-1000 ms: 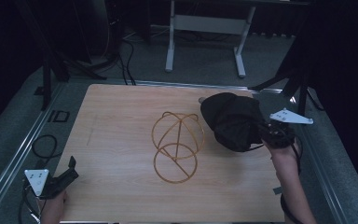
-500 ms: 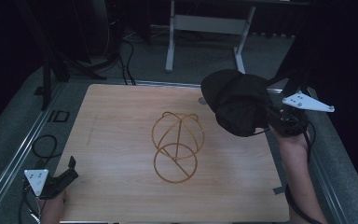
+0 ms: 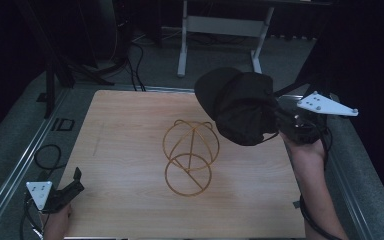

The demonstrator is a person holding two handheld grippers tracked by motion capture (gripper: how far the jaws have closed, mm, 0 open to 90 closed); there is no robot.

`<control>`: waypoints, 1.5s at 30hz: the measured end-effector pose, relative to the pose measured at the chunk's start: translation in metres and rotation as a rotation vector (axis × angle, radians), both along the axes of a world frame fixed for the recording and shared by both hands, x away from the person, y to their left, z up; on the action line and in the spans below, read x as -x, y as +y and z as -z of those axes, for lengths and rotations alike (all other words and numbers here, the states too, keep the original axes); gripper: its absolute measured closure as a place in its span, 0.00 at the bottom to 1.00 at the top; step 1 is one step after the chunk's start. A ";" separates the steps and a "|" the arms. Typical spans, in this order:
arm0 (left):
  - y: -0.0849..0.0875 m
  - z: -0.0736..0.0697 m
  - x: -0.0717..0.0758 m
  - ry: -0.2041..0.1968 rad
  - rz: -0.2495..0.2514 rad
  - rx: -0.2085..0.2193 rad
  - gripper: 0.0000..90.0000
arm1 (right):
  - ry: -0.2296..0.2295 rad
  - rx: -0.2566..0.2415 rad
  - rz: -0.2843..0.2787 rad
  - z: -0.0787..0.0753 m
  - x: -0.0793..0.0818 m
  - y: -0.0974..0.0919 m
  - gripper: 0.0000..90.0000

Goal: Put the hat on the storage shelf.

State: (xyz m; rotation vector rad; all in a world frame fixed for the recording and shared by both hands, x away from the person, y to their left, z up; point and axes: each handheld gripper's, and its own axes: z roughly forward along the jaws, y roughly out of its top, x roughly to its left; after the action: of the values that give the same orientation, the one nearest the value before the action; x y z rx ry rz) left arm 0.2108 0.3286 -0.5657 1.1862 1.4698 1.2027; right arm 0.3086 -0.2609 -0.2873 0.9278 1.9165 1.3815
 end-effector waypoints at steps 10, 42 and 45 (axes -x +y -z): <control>0.000 0.000 0.000 0.001 0.001 -0.002 0.01 | -0.031 0.012 -0.089 -0.011 0.010 0.032 0.97; 0.000 0.000 0.000 0.003 -0.001 0.004 0.01 | 0.061 0.074 -0.261 0.027 0.021 0.096 0.97; 0.000 0.000 0.000 0.002 0.000 0.002 0.01 | 0.079 0.085 -0.274 0.035 0.021 0.101 0.97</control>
State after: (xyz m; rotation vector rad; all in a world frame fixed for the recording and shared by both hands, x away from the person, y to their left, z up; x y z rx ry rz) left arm 0.2111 0.3288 -0.5657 1.1866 1.4723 1.2003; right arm 0.2877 -0.1596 -0.3219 0.7080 2.2091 1.4187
